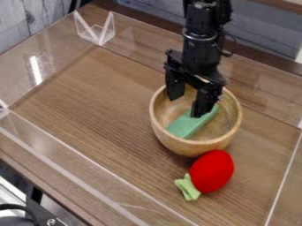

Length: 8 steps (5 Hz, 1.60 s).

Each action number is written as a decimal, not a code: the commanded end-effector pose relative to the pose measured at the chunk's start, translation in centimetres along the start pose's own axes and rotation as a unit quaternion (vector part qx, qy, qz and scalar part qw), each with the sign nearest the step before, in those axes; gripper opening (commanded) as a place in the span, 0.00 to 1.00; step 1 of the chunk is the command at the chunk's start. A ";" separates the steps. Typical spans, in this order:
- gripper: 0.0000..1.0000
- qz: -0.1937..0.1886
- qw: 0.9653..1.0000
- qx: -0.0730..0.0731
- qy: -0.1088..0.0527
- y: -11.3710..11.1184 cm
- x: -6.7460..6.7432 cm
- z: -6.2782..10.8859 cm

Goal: Remove the green block from the brown bowl and put it on the table

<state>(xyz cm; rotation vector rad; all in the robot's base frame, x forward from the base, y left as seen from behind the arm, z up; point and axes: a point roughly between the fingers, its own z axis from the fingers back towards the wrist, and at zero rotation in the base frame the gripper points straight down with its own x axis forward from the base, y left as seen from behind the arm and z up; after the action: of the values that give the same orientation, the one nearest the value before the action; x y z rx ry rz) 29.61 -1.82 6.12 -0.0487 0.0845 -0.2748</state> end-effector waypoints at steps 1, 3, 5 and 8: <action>1.00 0.008 0.999 0.005 -0.032 0.3 -0.2 2.5; 1.00 0.036 0.999 0.003 -0.037 -1.5 -0.6 0.7; 1.00 0.021 0.999 0.008 -0.041 -3.7 1.7 -1.6; 0.00 0.055 0.996 0.019 -0.069 -4.3 1.4 0.0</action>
<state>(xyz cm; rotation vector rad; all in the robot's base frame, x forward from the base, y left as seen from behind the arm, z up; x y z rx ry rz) 28.84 -5.99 4.10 -0.0190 0.0221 -0.1582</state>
